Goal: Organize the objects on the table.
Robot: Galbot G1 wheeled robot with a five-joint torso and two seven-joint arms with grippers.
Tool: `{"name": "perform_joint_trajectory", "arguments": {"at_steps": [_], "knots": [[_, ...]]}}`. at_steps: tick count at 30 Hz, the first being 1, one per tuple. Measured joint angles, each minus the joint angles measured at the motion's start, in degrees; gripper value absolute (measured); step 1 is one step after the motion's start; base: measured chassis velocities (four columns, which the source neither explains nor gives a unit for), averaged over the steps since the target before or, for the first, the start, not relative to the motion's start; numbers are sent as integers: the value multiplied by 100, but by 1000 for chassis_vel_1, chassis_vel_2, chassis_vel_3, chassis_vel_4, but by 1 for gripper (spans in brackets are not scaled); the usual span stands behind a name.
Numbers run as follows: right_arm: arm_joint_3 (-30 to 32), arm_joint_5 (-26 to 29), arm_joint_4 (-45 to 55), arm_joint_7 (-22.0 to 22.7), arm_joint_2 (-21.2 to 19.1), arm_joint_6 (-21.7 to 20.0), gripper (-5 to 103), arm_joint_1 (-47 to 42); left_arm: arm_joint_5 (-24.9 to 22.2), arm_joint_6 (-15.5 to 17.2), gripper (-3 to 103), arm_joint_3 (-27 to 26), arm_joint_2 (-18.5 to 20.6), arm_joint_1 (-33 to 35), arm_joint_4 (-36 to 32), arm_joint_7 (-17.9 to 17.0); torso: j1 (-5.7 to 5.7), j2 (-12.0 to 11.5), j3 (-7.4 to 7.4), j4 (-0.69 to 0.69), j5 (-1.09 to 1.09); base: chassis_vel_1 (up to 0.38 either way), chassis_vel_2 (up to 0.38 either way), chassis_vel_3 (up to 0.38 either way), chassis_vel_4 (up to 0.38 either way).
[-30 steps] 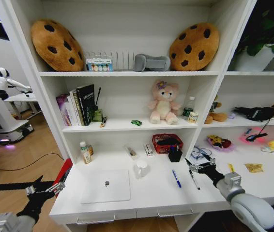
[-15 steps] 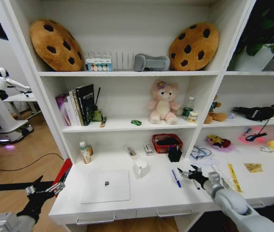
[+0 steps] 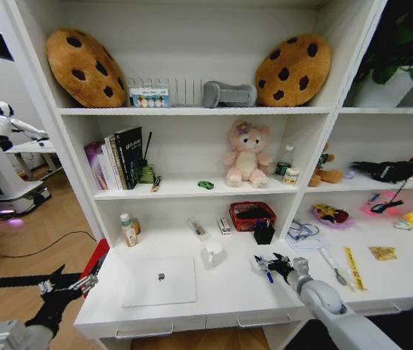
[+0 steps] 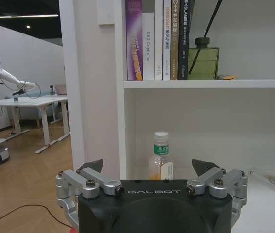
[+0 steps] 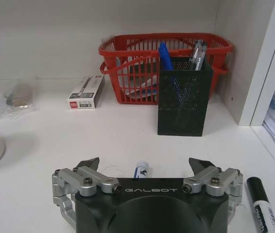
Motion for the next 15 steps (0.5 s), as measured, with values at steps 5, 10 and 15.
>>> {"name": "perform_joint_trajectory", "arguments": {"at_steps": [5,10,15], "knots": [[-119,360,-213,156,111,-59,100,225,0,0,100,0,0,0,0,1,0,0,0,0,2,0,0,0,0],[-181,676,-188,305,86,-208,100,417,0,0,100,0,0,0,0,1,0,0,-1,2,-2,0,0,0,0],[-262,717,-101,471,139,-296,84,315,0,0,100,0,0,0,0,1,0,0,0,2,1,0,0,0,0]]}}
